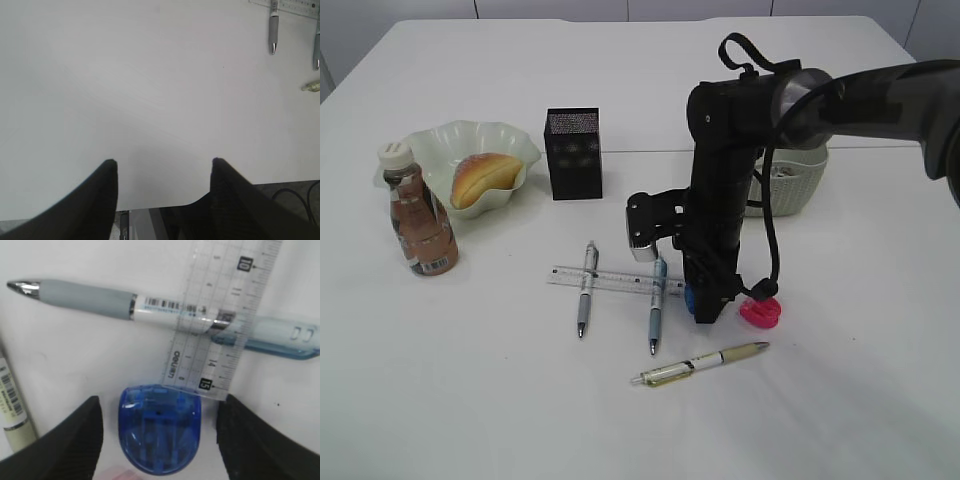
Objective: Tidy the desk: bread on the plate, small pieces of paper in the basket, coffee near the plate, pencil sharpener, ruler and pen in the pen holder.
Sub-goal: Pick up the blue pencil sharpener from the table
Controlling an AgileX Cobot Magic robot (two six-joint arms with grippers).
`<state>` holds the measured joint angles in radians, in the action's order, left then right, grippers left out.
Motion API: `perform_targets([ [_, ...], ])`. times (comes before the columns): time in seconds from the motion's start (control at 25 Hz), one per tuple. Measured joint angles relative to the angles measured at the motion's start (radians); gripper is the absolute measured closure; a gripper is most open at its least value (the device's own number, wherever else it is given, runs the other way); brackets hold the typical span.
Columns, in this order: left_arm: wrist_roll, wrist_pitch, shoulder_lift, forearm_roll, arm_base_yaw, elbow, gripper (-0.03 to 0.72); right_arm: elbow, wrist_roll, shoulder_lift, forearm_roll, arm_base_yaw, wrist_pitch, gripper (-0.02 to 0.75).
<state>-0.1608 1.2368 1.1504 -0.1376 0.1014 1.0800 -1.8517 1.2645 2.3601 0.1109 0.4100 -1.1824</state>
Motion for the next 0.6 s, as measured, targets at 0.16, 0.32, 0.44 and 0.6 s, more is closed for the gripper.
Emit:
perform_targets([
  [0.16, 0.000, 0.000, 0.000, 0.000, 0.000, 0.000, 0.255, -0.002, 0.000, 0.002, 0.000, 0.000, 0.009, 0.305],
  [0.32, 0.000, 0.000, 0.000, 0.000, 0.000, 0.000, 0.255, -0.002, 0.000, 0.002, -0.009, 0.000, 0.011, 0.402],
  [0.44, 0.000, 0.000, 0.000, 0.000, 0.000, 0.000, 0.255, -0.002, 0.000, 0.002, -0.018, 0.000, 0.011, 0.427],
  [0.6, 0.000, 0.000, 0.000, 0.000, 0.000, 0.000, 0.255, -0.002, 0.000, 0.002, -0.024, 0.000, 0.010, 0.430],
])
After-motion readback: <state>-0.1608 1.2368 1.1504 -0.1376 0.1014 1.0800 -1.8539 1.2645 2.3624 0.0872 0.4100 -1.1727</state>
